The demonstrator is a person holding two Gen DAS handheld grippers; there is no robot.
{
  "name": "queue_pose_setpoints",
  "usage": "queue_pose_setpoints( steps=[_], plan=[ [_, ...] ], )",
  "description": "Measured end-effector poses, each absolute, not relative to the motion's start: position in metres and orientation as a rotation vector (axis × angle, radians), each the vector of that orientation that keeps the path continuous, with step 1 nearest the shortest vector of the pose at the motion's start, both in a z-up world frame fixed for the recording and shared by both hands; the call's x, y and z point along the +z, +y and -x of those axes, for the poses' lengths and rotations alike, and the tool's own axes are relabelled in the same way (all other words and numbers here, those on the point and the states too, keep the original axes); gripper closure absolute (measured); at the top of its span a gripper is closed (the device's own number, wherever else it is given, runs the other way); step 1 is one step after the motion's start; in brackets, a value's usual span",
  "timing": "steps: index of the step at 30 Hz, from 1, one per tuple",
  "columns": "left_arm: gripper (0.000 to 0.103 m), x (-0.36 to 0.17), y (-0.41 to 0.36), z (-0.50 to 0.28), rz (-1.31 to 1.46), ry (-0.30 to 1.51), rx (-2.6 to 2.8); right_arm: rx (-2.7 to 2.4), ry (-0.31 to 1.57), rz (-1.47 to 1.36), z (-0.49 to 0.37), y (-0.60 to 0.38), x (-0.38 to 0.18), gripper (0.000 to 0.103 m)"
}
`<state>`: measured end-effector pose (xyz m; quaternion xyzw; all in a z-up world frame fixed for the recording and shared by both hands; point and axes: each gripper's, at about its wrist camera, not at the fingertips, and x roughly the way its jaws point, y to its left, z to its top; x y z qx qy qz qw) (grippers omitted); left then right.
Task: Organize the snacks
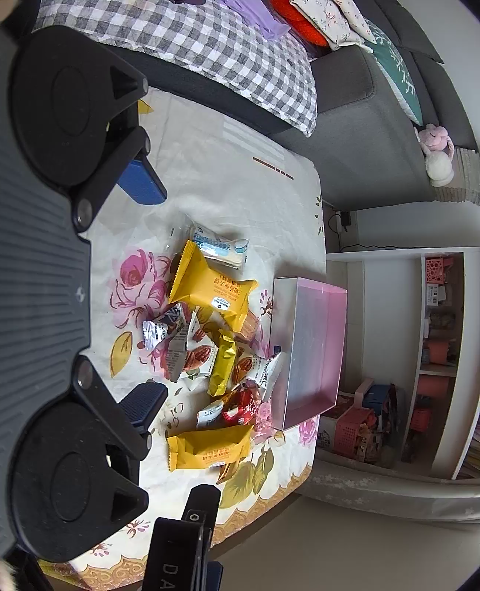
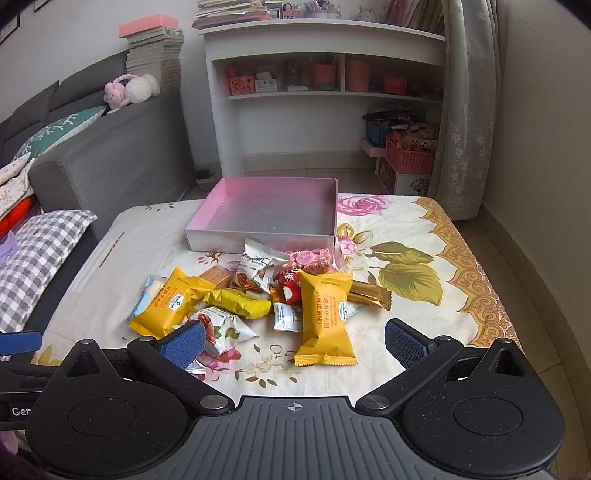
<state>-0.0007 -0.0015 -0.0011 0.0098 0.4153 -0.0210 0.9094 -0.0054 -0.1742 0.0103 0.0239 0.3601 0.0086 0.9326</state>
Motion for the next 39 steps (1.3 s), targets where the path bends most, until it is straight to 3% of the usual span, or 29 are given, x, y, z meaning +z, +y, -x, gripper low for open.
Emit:
queue_pose_setpoints(
  steps=[39],
  plan=[
    [0.0,0.0005,-0.0018,-0.0007,-0.011,0.858,-0.049,0.02,0.741,-0.054,0.0049,-0.1758,0.0104,0.0]
  ],
)
